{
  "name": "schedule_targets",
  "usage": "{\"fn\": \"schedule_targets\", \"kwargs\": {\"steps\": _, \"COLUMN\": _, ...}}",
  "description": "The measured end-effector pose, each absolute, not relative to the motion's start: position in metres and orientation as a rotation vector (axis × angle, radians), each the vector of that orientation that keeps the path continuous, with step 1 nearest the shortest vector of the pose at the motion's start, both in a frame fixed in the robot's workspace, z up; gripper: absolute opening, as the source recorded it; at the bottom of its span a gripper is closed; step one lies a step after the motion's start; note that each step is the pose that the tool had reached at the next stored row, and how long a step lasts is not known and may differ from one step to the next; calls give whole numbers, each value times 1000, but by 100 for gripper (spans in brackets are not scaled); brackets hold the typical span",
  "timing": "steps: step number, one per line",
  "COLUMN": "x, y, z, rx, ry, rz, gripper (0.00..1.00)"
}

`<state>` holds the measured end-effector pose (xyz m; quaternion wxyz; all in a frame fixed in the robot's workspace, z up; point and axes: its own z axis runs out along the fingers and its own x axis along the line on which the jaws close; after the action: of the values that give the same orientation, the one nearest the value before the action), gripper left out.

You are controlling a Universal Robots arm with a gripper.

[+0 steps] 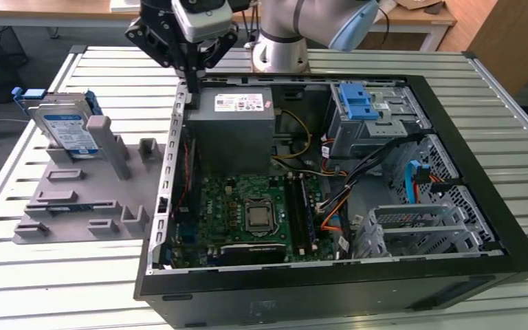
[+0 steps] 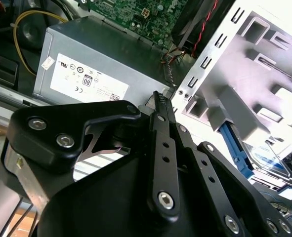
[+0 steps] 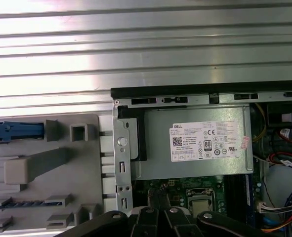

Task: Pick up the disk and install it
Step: 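Reach for the disk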

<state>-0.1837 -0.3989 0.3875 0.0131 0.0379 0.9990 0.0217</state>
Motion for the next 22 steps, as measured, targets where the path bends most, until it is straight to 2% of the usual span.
{"fn": "schedule_targets", "kwargs": {"steps": 22, "x": -191, "y": -399, "z": 386, "rx": 118, "ry": 3112, "rz": 68, "gripper": 11}}
